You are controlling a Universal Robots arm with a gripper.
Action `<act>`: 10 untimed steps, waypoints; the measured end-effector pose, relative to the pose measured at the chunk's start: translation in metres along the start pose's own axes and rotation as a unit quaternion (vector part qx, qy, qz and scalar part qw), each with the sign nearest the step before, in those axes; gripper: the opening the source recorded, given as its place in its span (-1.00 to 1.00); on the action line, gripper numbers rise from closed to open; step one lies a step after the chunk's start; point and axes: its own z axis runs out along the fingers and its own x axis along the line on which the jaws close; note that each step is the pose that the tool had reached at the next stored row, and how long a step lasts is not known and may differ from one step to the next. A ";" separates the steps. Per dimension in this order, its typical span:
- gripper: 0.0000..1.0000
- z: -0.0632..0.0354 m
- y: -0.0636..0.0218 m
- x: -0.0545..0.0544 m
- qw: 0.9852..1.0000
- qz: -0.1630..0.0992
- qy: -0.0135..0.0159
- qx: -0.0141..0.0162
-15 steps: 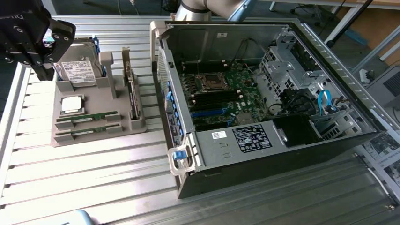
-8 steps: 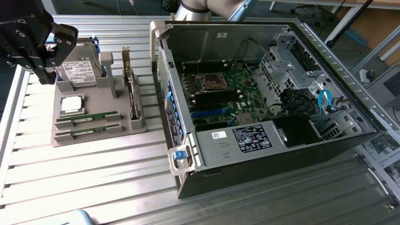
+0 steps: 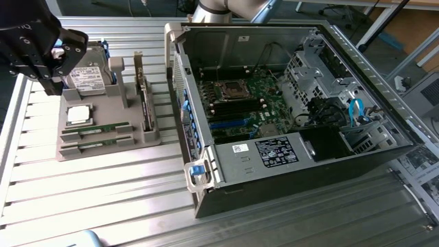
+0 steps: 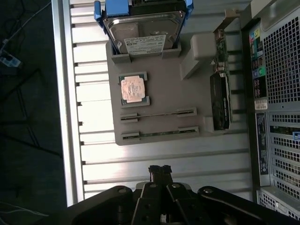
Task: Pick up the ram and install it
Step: 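Reach for the ram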
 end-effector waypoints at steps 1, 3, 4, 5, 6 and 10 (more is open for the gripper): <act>-0.79 -0.0001 -0.0006 0.000 1.000 0.000 0.000 0.000; -0.79 -0.0001 -0.0021 -0.001 1.000 0.000 0.000 0.000; -0.79 -0.0001 -0.0031 -0.001 1.000 0.000 0.000 0.000; -0.79 -0.0001 -0.0041 -0.002 1.000 0.000 0.000 0.000; -0.79 -0.0001 -0.0048 -0.003 1.000 0.000 0.000 0.000; -0.79 0.0000 -0.0069 -0.007 1.000 0.000 0.001 0.000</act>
